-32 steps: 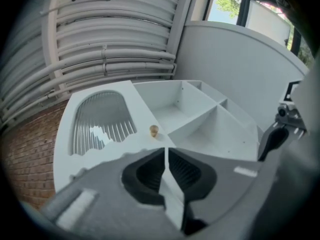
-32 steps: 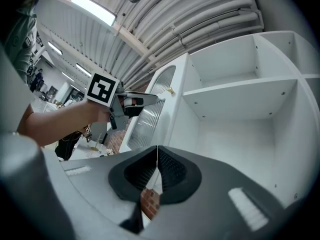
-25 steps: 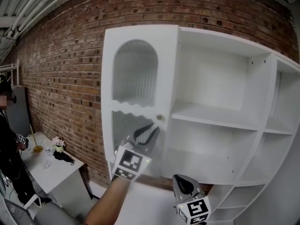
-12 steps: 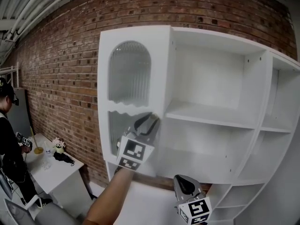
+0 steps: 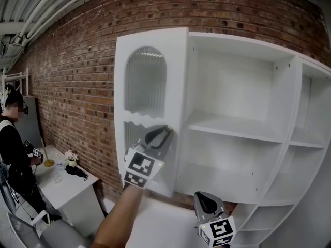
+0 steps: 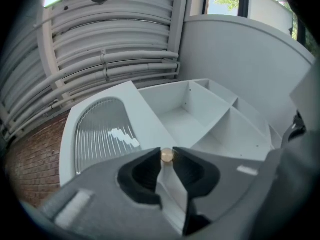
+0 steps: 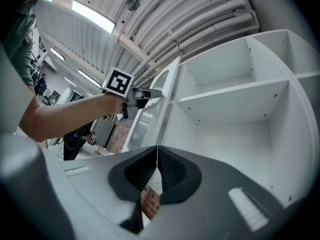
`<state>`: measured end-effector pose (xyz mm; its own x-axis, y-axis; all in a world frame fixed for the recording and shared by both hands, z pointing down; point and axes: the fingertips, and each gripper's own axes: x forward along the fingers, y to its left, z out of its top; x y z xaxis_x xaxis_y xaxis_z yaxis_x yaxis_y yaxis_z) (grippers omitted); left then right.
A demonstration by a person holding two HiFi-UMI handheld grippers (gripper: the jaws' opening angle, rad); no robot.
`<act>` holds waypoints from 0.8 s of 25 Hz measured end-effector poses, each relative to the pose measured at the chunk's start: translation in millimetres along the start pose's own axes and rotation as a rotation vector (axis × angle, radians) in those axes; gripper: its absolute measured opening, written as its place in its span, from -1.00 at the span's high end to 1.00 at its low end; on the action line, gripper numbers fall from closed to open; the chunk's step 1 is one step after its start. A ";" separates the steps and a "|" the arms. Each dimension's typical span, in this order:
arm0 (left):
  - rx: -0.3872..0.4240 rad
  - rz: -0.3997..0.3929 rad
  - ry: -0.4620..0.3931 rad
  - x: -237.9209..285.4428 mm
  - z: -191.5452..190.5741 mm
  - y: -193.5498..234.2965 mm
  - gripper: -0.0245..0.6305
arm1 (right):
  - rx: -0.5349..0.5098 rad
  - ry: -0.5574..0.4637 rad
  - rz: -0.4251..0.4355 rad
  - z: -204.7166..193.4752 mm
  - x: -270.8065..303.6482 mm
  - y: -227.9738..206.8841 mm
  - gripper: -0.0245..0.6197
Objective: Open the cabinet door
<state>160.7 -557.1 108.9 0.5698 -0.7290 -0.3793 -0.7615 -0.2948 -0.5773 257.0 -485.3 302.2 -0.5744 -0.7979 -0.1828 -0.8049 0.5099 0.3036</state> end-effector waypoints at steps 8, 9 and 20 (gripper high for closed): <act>0.004 0.020 0.017 -42.1 18.1 5.3 0.69 | 0.016 -0.029 0.089 11.5 1.0 27.5 0.90; 0.008 0.026 0.021 -48.4 20.4 6.8 0.69 | 0.017 -0.034 0.102 12.5 1.2 31.7 0.90; 0.067 0.099 0.058 -112.7 39.6 22.8 0.68 | 0.028 -0.091 0.218 29.9 2.8 72.9 0.90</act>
<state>91.3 -457.2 109.9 0.4728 -0.7873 -0.3957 -0.7896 -0.1792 -0.5869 192.2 -440.8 295.8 -0.7453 -0.6360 -0.1999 -0.6632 0.6769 0.3192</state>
